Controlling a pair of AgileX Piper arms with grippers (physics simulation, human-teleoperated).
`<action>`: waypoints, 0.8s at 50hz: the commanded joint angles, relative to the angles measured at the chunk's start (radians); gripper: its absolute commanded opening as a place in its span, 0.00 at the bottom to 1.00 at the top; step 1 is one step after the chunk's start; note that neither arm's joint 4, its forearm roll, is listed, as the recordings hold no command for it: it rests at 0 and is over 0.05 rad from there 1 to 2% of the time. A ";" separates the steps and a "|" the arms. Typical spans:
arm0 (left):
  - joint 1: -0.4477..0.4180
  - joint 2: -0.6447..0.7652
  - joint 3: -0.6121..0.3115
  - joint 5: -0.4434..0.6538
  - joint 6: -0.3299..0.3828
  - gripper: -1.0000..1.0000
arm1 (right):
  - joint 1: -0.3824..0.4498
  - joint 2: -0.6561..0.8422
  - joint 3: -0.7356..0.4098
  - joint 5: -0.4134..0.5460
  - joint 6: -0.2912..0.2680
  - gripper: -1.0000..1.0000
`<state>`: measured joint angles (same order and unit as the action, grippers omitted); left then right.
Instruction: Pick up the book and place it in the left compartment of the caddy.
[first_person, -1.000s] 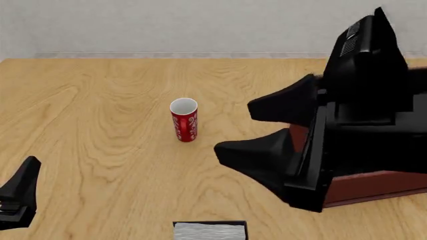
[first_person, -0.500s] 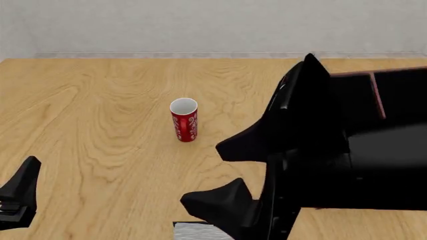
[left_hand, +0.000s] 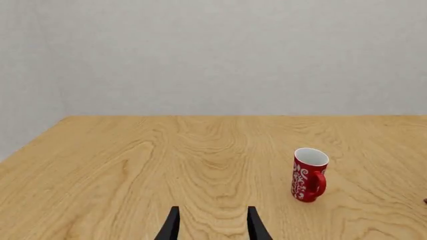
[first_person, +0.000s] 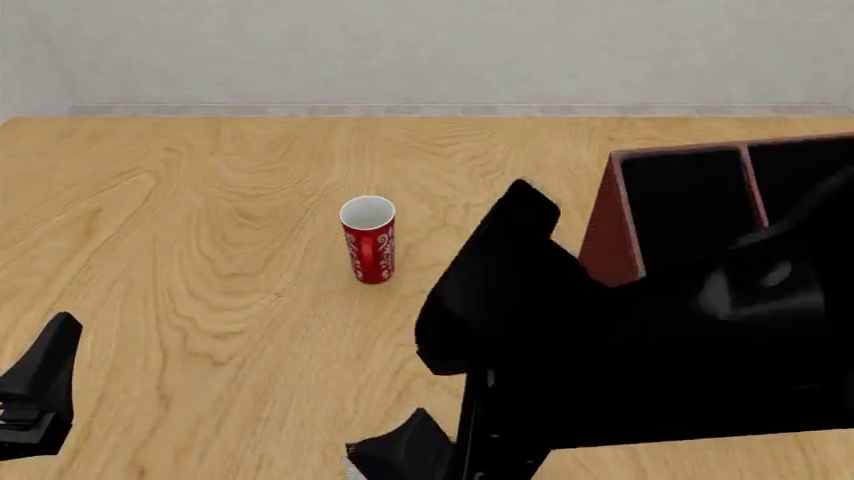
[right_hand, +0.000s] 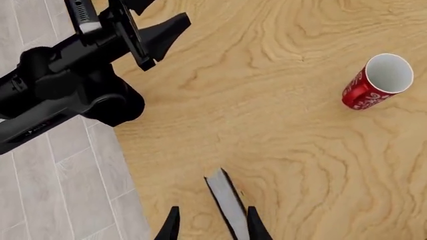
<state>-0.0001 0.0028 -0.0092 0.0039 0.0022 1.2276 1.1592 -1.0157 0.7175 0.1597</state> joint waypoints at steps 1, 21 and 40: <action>0.000 0.000 0.001 -0.001 0.000 1.00 | 0.025 0.073 -0.020 0.042 0.028 1.00; 0.000 0.000 0.000 0.000 0.000 1.00 | -0.034 0.113 0.014 0.091 -0.007 1.00; 0.000 0.000 0.000 0.000 0.000 1.00 | -0.037 0.119 0.022 0.096 -0.014 1.00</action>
<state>-0.0002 0.0029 -0.0102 0.0048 0.0022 1.1917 1.2737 -1.0038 0.8125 0.1449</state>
